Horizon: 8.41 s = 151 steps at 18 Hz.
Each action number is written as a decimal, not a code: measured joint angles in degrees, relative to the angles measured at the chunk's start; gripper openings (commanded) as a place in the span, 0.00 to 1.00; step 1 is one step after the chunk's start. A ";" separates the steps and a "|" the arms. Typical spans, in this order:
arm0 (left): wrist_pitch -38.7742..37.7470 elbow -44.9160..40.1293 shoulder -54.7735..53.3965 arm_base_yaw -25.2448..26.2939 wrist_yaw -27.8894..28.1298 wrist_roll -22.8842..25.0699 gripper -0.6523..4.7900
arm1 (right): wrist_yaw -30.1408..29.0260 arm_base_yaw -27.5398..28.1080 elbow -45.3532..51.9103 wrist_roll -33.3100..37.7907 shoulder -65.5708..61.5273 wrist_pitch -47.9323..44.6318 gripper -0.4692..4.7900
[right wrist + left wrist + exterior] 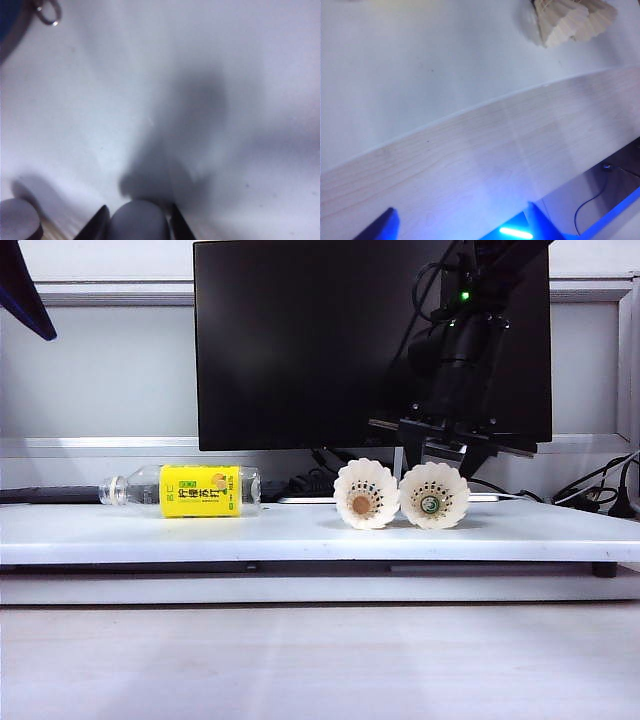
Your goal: Stack the badminton balls on the table vertically.
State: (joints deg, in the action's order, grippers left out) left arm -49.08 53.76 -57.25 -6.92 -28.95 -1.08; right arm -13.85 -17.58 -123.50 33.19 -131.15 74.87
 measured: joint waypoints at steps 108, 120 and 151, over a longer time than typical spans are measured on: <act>0.22 -1.07 0.00 0.00 5.66 0.15 0.75 | 24.28 -3.50 93.81 -25.64 29.81 -148.19 0.34; 0.20 -1.07 0.00 0.00 5.66 0.15 0.75 | 24.26 -3.50 93.96 -28.33 29.40 -147.47 0.62; 17.62 -1.07 -0.28 0.00 -17.07 6.86 0.75 | -9.66 -3.85 16.44 -14.45 22.77 -24.20 0.62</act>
State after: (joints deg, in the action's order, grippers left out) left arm -31.46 52.69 -57.54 -6.92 -46.02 5.78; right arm -23.51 -21.43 -107.07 18.74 -108.38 50.68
